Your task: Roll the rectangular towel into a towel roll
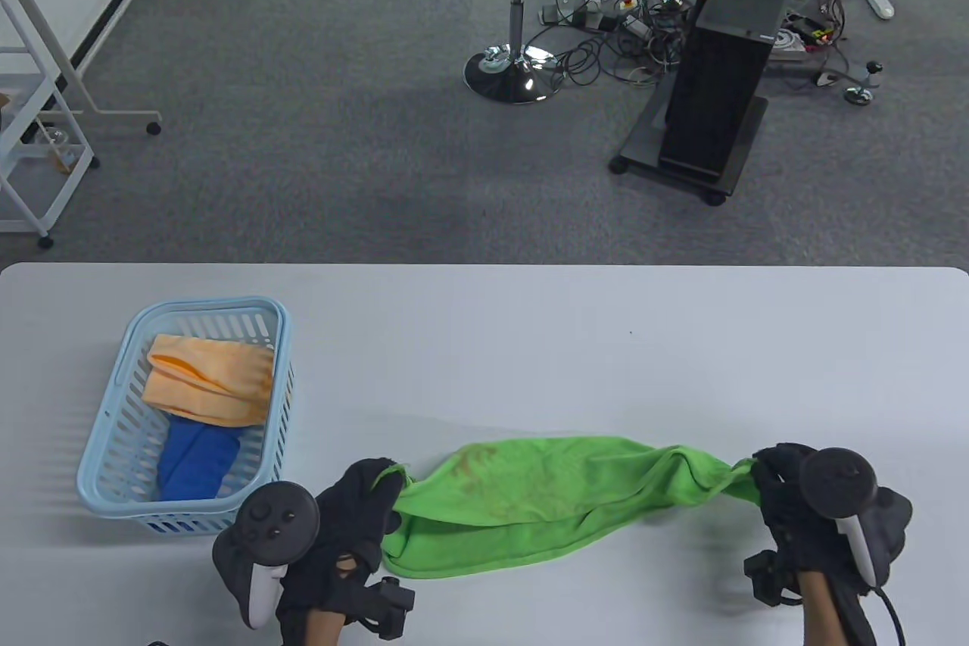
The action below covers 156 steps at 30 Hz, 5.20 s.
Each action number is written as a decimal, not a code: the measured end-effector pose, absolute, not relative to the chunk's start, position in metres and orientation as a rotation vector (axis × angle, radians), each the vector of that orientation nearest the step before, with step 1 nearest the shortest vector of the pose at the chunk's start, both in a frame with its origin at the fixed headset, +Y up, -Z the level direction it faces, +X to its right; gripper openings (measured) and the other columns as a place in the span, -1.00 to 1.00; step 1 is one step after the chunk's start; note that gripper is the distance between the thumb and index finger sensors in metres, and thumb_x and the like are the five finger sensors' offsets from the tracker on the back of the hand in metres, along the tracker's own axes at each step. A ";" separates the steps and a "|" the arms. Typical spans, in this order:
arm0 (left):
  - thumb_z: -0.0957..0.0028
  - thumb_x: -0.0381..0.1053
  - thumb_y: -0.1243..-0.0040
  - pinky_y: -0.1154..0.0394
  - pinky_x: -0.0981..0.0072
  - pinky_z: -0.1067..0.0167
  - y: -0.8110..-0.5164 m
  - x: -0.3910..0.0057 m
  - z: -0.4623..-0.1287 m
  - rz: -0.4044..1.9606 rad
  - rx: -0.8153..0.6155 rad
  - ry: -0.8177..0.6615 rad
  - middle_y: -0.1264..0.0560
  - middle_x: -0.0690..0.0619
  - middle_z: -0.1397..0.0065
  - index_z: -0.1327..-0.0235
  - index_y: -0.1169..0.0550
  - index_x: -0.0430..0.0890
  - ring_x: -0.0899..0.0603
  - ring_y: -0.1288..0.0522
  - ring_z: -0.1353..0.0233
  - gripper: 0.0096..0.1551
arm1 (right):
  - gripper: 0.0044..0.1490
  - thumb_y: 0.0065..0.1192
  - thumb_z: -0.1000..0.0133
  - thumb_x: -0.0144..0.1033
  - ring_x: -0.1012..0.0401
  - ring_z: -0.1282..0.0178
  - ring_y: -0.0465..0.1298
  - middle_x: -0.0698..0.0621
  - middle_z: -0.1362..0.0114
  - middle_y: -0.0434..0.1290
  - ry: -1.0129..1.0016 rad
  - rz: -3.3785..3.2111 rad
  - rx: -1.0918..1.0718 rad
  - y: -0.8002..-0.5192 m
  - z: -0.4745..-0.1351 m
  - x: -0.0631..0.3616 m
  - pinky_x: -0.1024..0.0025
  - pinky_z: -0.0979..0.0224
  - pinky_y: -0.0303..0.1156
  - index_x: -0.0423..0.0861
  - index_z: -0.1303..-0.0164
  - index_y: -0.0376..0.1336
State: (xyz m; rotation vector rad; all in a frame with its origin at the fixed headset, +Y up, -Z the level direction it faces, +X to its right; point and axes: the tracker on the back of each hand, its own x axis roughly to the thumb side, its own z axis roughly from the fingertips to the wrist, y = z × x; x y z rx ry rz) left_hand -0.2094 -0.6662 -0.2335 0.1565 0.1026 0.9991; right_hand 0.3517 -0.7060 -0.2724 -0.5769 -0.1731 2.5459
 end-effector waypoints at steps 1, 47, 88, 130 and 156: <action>0.03 0.12 -0.29 -0.64 -0.07 0.11 -0.661 -0.215 -0.234 1.033 0.169 0.106 -0.86 -0.21 0.18 0.06 -0.77 -0.21 -0.11 -0.87 0.28 -0.48 | -0.42 0.29 0.17 -0.15 -0.03 -0.45 0.39 -0.05 -0.40 0.36 -0.175 2.526 -0.591 -0.705 -0.271 0.355 -0.29 -0.51 0.09 -0.07 -0.05 0.44; 0.04 0.09 -0.27 -0.66 -0.01 0.15 -0.704 -0.214 -0.235 0.793 0.153 0.186 -0.85 -0.22 0.12 0.00 -0.75 -0.24 -0.10 -0.87 0.21 -0.46 | -0.28 0.31 0.14 -0.38 0.05 -0.29 0.53 0.04 -0.24 0.48 0.066 2.489 -0.436 -0.726 -0.277 0.349 -0.29 -0.50 0.11 0.04 -0.31 0.31; 0.08 0.15 -0.35 -0.69 0.07 0.31 -0.694 -0.243 -0.222 0.829 0.181 0.254 -0.89 -0.20 0.30 0.21 -0.84 -0.17 -0.06 -0.88 0.38 -0.52 | -0.43 0.20 0.20 -0.13 0.20 0.28 0.63 -0.06 -0.10 0.53 -0.251 2.690 -0.577 -0.712 -0.255 0.379 0.07 -0.16 0.53 -0.06 0.02 0.42; 0.03 0.20 -0.23 -0.41 -0.32 -0.20 -0.598 -0.268 -0.235 0.526 0.307 0.344 -0.48 -0.22 -0.46 0.03 -0.80 -0.01 -0.37 -0.58 -0.26 -0.50 | -0.41 0.20 0.22 -0.08 0.32 0.71 0.57 0.02 0.21 0.61 -0.335 2.360 -0.793 -0.651 -0.247 0.427 0.30 0.27 0.65 -0.17 0.13 0.44; -0.03 0.09 -0.22 -0.73 0.00 0.21 -0.611 -0.245 -0.292 0.910 0.097 0.267 -0.76 -0.35 -0.03 -0.02 -0.66 -0.18 -0.09 -0.88 0.15 -0.53 | -0.41 0.14 0.16 -0.11 0.22 0.06 0.77 -0.14 -0.17 0.54 -0.061 2.242 -0.689 -0.658 -0.337 0.370 0.17 -0.19 0.61 -0.15 0.00 0.35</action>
